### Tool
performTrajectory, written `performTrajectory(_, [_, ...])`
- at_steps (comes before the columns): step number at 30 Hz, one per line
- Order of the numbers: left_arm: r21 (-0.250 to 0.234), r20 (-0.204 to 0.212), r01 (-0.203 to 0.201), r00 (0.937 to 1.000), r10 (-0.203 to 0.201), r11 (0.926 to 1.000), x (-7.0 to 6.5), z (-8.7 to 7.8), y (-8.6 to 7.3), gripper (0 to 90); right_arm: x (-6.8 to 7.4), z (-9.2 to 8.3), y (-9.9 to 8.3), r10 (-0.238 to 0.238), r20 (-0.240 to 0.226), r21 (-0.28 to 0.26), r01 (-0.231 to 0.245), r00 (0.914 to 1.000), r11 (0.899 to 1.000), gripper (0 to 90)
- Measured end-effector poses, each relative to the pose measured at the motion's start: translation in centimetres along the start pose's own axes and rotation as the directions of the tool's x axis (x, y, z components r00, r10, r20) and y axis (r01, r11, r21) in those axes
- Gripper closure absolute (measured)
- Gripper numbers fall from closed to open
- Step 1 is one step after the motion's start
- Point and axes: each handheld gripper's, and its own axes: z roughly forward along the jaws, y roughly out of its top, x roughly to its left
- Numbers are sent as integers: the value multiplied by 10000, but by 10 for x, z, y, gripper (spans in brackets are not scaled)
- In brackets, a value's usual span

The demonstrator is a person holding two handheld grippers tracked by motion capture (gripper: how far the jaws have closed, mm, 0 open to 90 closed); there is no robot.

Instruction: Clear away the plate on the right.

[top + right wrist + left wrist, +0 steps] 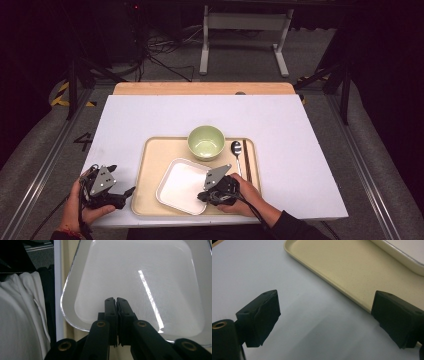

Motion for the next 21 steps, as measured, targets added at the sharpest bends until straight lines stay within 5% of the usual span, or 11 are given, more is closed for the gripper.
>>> performTrajectory(12, [105,61,-84,9999,83,9999,-1,2,1,93,-5,-28,-31,276,550,50,-280,9981,9996,846])
performTrajectory(21, [104,48,-59,10000,58,9999,-2,2,1,93,-7,-39,-37,387,682,-49,-384,9969,9992,833])
